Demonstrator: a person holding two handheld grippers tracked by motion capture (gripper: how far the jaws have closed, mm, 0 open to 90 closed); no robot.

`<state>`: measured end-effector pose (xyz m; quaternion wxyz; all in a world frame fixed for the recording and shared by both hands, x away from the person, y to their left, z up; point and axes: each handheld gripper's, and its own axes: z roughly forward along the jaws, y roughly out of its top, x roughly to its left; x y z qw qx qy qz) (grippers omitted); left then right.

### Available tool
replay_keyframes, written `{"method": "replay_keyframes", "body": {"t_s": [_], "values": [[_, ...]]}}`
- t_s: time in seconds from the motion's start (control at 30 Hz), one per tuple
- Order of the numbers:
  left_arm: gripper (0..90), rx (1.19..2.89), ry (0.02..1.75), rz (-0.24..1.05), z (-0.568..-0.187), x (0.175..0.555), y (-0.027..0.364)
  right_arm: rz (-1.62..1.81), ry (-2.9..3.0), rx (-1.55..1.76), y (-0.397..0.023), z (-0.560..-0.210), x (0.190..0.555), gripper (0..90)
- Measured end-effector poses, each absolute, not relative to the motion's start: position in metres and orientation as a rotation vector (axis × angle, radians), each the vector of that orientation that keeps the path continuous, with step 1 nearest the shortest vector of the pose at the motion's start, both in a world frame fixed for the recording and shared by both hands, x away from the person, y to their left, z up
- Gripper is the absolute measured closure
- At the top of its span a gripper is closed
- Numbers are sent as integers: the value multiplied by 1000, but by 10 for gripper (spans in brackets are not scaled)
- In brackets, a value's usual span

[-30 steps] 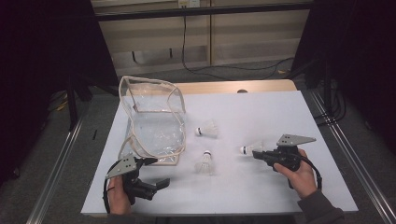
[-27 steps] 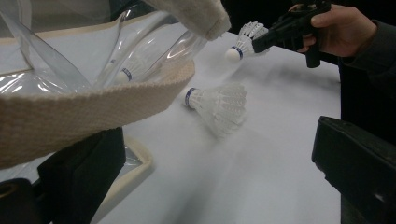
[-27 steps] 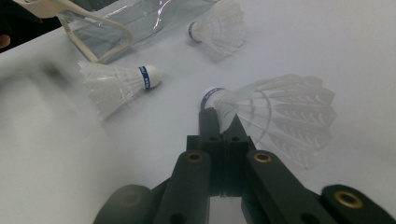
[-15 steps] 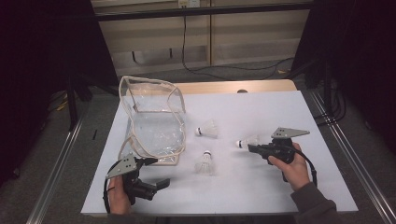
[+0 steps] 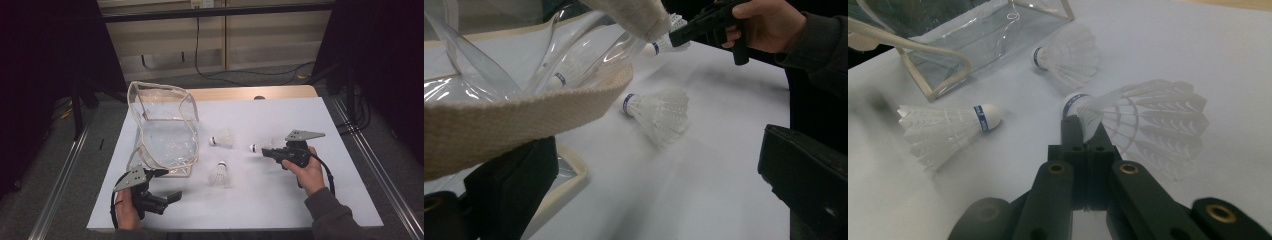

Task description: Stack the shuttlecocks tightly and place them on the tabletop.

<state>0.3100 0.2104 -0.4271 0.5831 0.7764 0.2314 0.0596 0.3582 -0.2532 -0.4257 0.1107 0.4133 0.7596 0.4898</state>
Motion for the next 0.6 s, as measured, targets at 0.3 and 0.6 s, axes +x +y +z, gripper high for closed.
{"method": "replay_keyframes", "body": {"t_s": [0.3, 0.6], "values": [[29, 1814, 541, 141, -427, 310, 210, 1432, 2229, 1203, -250, -422, 367, 897], [27, 1817, 542, 138, -428, 310, 209, 1416, 2227, 1207, -245, -420, 377, 896]]}}
